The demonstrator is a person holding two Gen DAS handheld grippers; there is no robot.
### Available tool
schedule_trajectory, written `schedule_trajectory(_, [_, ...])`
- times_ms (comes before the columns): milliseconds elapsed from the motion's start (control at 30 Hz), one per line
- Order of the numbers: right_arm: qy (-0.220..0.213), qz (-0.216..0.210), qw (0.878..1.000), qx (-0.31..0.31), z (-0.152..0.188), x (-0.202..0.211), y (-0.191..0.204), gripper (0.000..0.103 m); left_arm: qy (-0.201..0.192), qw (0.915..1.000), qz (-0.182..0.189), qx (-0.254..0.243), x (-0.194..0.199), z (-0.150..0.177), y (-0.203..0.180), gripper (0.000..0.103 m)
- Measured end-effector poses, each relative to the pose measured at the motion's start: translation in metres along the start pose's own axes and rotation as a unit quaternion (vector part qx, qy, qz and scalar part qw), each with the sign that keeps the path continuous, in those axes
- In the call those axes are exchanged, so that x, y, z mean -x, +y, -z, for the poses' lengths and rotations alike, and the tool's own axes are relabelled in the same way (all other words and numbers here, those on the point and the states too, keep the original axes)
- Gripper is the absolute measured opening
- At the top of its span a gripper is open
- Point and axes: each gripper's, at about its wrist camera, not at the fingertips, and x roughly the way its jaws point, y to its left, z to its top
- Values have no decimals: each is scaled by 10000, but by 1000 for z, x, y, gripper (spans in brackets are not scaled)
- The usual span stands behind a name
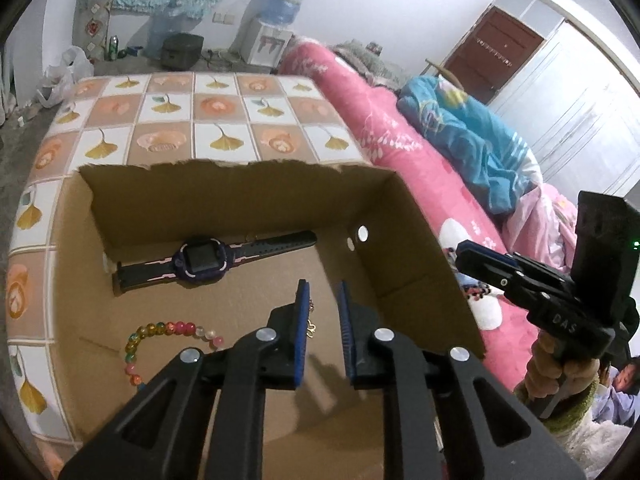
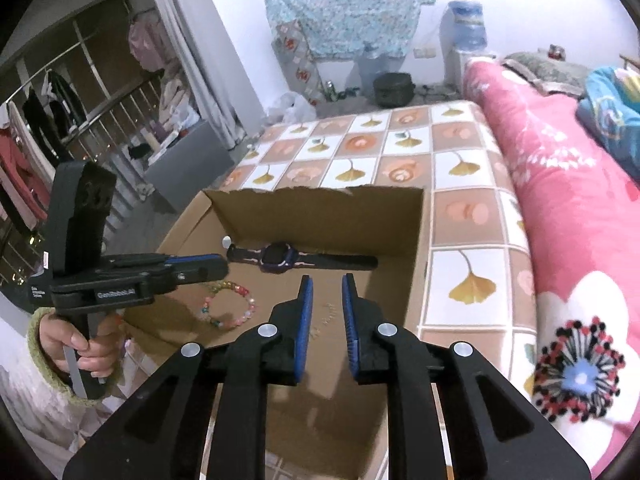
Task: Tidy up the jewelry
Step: 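Withdraw both grippers up out of the box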
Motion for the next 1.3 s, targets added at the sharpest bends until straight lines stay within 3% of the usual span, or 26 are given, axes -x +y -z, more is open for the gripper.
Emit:
schedule_trajectory(133, [-161, 30, 9999, 0, 5, 20, 5, 20, -233, 9997, 42, -49, 26, 10, -6, 22])
schedule_trajectory(233, [-270, 34, 9996, 14, 11, 35, 11, 24, -429, 9990, 21, -143, 47, 22, -12, 33])
schedule_trajectory(400, [-481, 86, 9988, 73, 27, 60, 21, 43, -702, 9968, -77, -362, 81, 53, -23, 55])
schedule_trajectory(600, [-676, 381, 9970, 13, 68, 86, 19, 56, -868, 9946, -66, -566, 109, 101, -30, 77])
schedule_trajectory(767, [-352, 590, 9972, -305, 108, 80, 7, 56, -531, 9970, -191, -531, 98, 141, -29, 86])
schedule_trajectory(900, [195, 653, 9960, -571, 145, 53, 4, 56, -66, 9978, -497, -429, 66, 169, -29, 86])
schedule_trajectory(1067, [812, 1297, 9880, -187, 180, 20, 18, 57, 398, 9924, -1047, -514, 25, 194, -35, 86])
schedule_trajectory(1167, [934, 1724, 9805, 112, 195, 12, 24, 62, 615, 9876, -1293, -645, 3, 203, -40, 86])
schedule_trajectory(1300, [965, 1978, 9751, 258, 204, 9, 24, 65, 800, 9845, -1418, -647, -15, 211, -41, 86])
